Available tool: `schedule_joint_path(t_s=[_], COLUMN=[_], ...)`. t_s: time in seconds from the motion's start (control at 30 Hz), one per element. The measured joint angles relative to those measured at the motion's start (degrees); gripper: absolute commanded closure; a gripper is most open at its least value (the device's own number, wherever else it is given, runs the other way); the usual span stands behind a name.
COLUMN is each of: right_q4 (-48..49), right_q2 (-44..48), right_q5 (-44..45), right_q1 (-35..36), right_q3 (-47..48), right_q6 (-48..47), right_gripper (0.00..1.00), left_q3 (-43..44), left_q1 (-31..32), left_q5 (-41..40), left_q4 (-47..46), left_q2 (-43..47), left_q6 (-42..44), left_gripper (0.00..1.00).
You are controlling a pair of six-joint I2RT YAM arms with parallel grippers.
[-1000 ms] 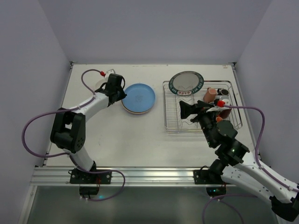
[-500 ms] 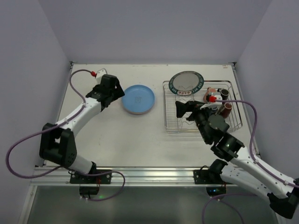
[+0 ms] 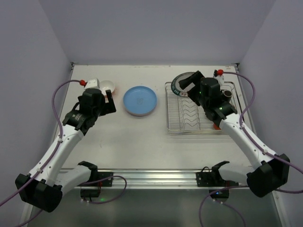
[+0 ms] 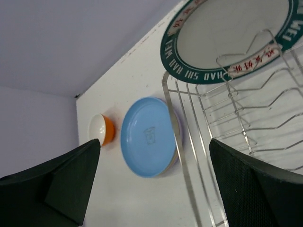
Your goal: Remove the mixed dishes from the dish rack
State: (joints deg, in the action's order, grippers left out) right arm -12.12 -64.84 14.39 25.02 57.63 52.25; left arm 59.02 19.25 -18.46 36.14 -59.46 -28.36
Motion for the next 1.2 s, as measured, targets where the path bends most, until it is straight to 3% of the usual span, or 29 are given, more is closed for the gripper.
schedule_joint_path(t_s=[0.17, 0.33, 0.67, 0.8, 0.97, 1.0, 1.1, 1.2], right_q4=[-8.4, -15.8, -25.7, -28.5, -30.0, -30.4, -30.8, -30.8], right_q2=[-11.0, -21.0, -40.6, -43.6, -44.7, -44.7, -44.8, -45.2], right_q5=[3.1, 5.9, 7.2, 7.5, 7.6, 7.6, 7.6, 7.6], right_q1=[-1.8, -3.8, -7.5, -7.9, -8.9, -9.0, -9.3, -9.6], right_q3=[10.9, 22.2, 40.2, 42.8, 43.6, 43.6, 44.0, 44.7], right_q6=[18.4, 31.1, 40.5, 41.6, 42.7, 42.9, 43.4, 43.9], right_gripper=[0.02, 0.05, 0.14, 0.30, 0.39, 0.49, 0.59, 0.62], left_q3=[-9.4, -10.7, -11.0, -11.1, -11.1, -11.1, -11.1, -11.1], left_q1=[0.4, 0.7, 0.7, 0.7, 0.7, 0.7, 0.7, 0.7], left_q5=[0.7, 0.3, 0.3, 0.3, 0.3, 0.3, 0.3, 0.3], left_q4=[1.6, 2.3, 1.5, 1.4, 1.3, 1.3, 1.3, 1.2], left_q2=[5.2, 9.4, 12.0, 12.9, 14.1, 14.2, 14.3, 14.5], left_q6=[2.5, 2.6, 2.7, 2.7, 2.7, 2.7, 2.7, 2.7], left_gripper=[0.00, 0.00, 0.00, 0.00, 0.00, 0.00, 0.00, 0.00])
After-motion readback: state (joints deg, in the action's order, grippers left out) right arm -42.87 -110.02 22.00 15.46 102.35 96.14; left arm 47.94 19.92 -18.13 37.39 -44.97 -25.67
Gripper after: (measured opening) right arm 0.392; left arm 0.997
